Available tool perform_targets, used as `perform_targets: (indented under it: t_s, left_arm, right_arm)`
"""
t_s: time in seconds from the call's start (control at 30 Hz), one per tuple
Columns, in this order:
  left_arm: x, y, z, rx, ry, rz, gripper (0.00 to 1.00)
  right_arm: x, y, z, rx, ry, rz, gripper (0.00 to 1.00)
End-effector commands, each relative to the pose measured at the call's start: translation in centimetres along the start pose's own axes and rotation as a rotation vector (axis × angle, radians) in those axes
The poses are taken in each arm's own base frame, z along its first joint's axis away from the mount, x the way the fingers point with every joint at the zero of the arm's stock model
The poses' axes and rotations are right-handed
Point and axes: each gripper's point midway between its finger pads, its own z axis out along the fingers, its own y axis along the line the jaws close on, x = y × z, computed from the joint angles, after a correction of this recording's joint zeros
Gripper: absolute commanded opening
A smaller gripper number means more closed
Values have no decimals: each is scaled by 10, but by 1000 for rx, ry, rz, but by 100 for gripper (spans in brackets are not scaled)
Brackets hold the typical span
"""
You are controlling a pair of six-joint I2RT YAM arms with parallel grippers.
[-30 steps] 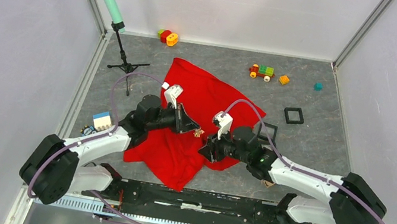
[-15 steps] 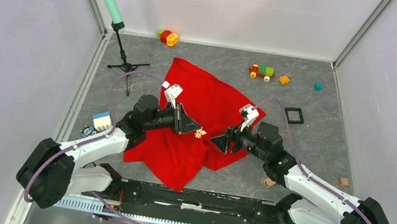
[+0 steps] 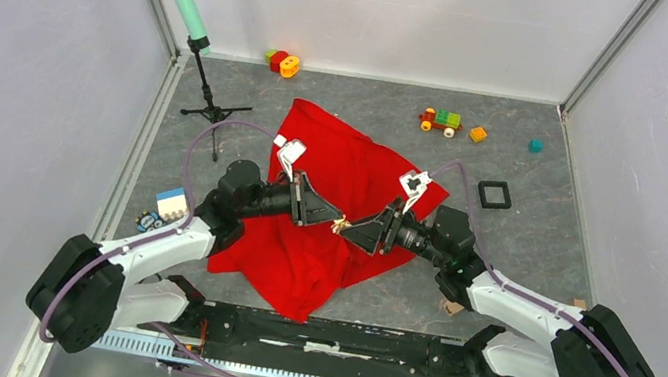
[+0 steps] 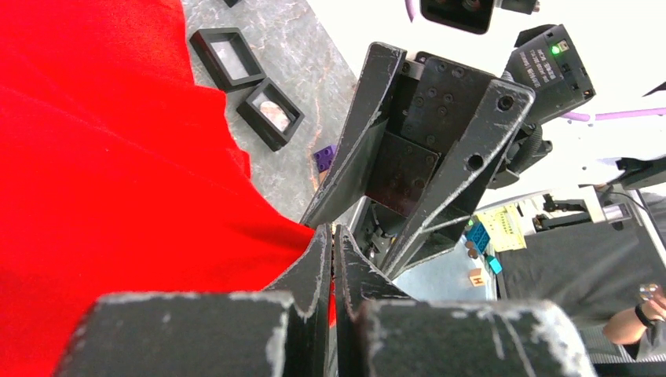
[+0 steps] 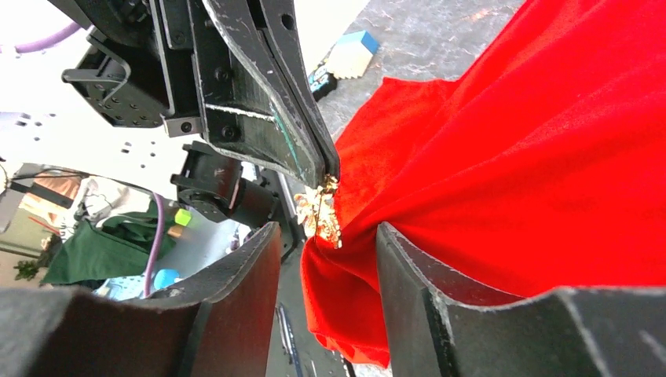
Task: Remove the brooch from the garment
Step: Remove the brooch from the clothes.
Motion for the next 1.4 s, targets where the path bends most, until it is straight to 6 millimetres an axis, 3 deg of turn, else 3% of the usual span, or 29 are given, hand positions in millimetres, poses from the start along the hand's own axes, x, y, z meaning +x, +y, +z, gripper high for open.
perform_targets:
  t_s: [0.0,0.13,0.4,0.63,0.83,1.07,1.1,1.13,1.37]
  left_arm:
    - [-20,-37,-4,113,-33,50,2]
    - [-19,-39,-5,115,-26,59,2]
    - [-14,-41,-7,124,6,58,2]
    - [-14,-45,-10,127,12,70,2]
    - [-16,-46,-10,130,6,74,2]
    - [-17,-49,-11,139,6,80,2]
    - [-31,-85,-30,212,-63,165,2]
    - [-17,-51,-11,146,7,83,2]
    - [-15,-54,-9,165,17,81,2]
  right_arm:
    - [-18,21,0,-86,-69,-7,51]
    - [-22,26,0,-110,-78,-1,51]
    - [-20,18,-4,-81,-79,-10,52]
    - [-17,20,-5,-104,-70,0,41]
    - [-9,27,-1,-170,-29,38,41]
    - [-5,27,0,-189,-21,59,27]
    - [-5,29,0,-196,-20,60,26]
    - [-5,29,0,-200,-18,61,25]
    - [-5,29,2,-203,-12,67,17]
